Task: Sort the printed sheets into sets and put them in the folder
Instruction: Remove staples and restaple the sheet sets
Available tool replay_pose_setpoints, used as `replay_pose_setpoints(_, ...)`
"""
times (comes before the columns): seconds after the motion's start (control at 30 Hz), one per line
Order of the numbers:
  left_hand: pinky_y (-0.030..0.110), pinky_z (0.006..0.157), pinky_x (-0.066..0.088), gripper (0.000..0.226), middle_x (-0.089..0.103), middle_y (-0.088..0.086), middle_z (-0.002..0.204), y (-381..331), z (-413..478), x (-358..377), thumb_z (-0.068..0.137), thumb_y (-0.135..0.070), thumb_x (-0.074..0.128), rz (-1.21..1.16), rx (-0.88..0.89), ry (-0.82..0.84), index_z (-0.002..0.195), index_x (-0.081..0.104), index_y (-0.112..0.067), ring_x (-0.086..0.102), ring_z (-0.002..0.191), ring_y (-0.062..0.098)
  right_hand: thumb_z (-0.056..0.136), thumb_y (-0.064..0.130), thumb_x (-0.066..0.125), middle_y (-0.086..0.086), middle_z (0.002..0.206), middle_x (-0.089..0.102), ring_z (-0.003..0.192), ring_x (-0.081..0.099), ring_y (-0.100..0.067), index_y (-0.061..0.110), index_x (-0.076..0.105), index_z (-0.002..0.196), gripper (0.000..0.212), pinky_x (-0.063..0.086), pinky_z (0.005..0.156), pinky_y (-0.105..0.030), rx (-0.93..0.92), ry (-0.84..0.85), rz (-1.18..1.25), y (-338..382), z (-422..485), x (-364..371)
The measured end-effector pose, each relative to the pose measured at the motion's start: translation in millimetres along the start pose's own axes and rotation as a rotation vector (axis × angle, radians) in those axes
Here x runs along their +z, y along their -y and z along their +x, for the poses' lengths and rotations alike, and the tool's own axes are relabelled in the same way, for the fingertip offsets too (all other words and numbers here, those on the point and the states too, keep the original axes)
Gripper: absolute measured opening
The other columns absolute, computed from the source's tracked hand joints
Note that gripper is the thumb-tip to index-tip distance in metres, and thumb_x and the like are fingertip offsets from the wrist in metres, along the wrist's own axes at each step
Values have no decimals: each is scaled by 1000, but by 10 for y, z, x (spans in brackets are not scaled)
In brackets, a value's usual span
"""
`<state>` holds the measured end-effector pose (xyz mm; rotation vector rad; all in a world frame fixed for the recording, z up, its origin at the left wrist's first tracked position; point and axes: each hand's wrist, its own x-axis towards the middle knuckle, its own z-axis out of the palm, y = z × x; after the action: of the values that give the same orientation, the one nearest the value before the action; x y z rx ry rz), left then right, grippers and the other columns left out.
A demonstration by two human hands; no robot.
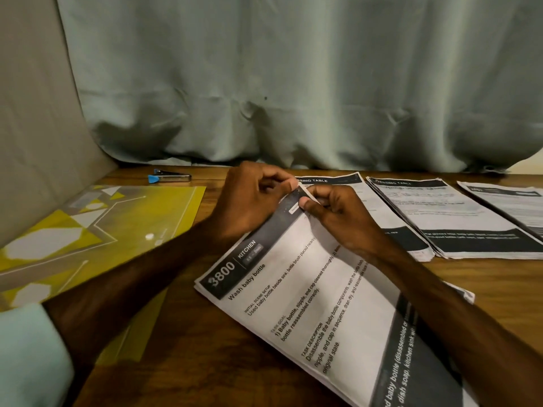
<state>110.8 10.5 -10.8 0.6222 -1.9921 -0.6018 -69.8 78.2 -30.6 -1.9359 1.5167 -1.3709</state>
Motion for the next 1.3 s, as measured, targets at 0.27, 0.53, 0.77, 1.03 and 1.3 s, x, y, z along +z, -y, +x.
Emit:
replay_pose_setpoints(0.27, 41, 89, 53, 32, 74, 11, 118, 17, 25, -208, 97, -20, 65, -625, -438, 367, 128, 70, -13, 72, 100, 23, 100, 11, 60, -8, 100, 78, 85, 72, -17, 8, 75, 105, 17, 58, 77, -25, 216, 176, 352, 195, -6, -66)
replay_pose_setpoints(0.53, 31, 89, 58, 34, 70, 18, 124, 172, 77, -342, 102, -20, 56, -772, -496, 493, 132, 66, -8, 72, 100, 19, 97, 13, 62, -14, 105, 77, 84, 75, -22, 6, 74, 107, 17, 62, 70, -27, 361, 327, 433, 335, 92, -75)
replay_pose_setpoints(0.77, 11, 61, 55, 36, 69, 11, 113, 326, 126, -378, 103, -19, 53, -821, -544, 458, 135, 62, -4, 64, 70, 5, 95, 5, 65, -17, 115, 74, 88, 76, -24, 12, 58, 129, 35, 64, 72, -31, 492, 309, 603, 282, 118, 51)
replay_pose_setpoints(1.03, 46, 97, 49, 40, 65, 25, 129, 324, 53, -283, 103, -19, 53, -961, -637, 506, 139, 58, -3, 72, 103, 26, 91, 9, 66, -15, 109, 76, 80, 77, -21, 20, 39, 144, 61, 62, 65, -29, 509, 245, 660, 256, 111, 49)
replay_pose_setpoints(1.3, 36, 83, 61, 31, 76, 19, 106, 245, 43, -210, 106, -21, 48, -982, -656, 452, 112, 74, -5, 77, 85, 23, 83, 14, 71, -20, 119, 72, 89, 76, -26, 16, 31, 153, 81, 64, 71, -33, 470, 272, 701, 181, 111, 31)
